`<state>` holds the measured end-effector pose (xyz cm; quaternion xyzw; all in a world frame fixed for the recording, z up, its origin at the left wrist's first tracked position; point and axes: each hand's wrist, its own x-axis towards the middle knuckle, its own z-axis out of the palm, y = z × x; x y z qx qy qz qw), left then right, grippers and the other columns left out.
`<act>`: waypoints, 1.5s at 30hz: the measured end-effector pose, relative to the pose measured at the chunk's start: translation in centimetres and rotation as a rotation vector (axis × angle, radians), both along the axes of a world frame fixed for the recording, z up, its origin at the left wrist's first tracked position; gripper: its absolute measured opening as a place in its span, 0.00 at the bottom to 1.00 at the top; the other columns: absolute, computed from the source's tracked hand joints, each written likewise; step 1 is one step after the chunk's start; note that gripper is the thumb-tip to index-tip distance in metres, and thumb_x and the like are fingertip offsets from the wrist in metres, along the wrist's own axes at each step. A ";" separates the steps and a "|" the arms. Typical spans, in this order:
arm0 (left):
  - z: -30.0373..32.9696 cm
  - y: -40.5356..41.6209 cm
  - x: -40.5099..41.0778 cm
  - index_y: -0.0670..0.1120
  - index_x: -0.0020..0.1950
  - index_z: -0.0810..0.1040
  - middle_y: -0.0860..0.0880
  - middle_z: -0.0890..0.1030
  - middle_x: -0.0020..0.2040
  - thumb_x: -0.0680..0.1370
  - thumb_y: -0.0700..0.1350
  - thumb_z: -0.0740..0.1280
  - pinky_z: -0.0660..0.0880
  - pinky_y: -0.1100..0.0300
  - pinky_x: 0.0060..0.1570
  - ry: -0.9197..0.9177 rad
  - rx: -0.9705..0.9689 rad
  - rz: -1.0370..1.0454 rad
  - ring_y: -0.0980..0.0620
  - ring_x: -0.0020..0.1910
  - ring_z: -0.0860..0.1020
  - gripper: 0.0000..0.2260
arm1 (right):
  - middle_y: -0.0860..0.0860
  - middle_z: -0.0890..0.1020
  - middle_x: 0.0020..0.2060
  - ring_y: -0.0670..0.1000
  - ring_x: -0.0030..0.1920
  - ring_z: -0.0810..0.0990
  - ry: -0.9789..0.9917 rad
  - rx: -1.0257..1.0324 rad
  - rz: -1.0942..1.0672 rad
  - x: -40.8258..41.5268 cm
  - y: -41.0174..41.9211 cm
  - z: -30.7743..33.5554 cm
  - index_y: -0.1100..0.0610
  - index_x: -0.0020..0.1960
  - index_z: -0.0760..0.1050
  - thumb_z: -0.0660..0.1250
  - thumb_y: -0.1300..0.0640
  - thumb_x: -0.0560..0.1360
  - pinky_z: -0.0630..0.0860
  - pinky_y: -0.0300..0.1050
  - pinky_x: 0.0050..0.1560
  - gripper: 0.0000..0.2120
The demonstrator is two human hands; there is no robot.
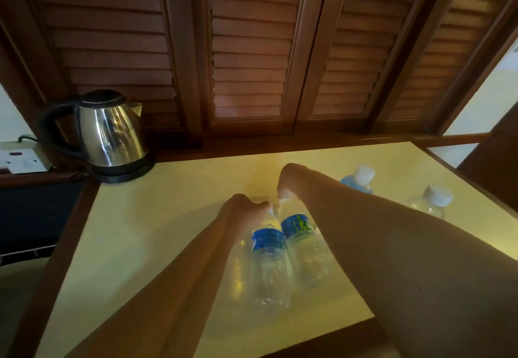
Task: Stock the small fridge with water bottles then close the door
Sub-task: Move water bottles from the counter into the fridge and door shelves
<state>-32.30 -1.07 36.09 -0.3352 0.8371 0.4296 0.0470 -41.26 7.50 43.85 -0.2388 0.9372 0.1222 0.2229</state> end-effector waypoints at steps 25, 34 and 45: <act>9.1 8.6 24.5 0.61 0.52 0.80 0.77 0.79 0.45 0.75 0.55 0.73 0.69 0.83 0.36 0.656 -0.032 0.037 0.78 0.47 0.76 0.07 | 0.45 0.76 0.42 0.45 0.38 0.77 0.529 -1.057 -0.141 23.8 21.1 1.6 0.46 0.51 0.81 0.73 0.44 0.73 0.72 0.40 0.37 0.09; 3.7 21.9 35.8 0.58 0.57 0.82 0.70 0.80 0.53 0.74 0.54 0.74 0.71 0.81 0.45 0.660 -0.204 -0.033 0.72 0.52 0.78 0.12 | 0.35 0.73 0.45 0.38 0.45 0.77 0.361 -1.176 -0.147 35.5 33.9 -6.1 0.43 0.53 0.78 0.72 0.46 0.74 0.70 0.27 0.36 0.09; -23.3 31.7 42.5 0.61 0.49 0.84 0.67 0.85 0.46 0.68 0.51 0.81 0.73 0.78 0.45 0.292 0.058 0.095 0.69 0.49 0.82 0.13 | 0.45 0.75 0.48 0.49 0.40 0.82 0.321 -1.197 -0.426 45.7 40.4 -36.6 0.50 0.55 0.78 0.75 0.49 0.74 0.78 0.45 0.33 0.13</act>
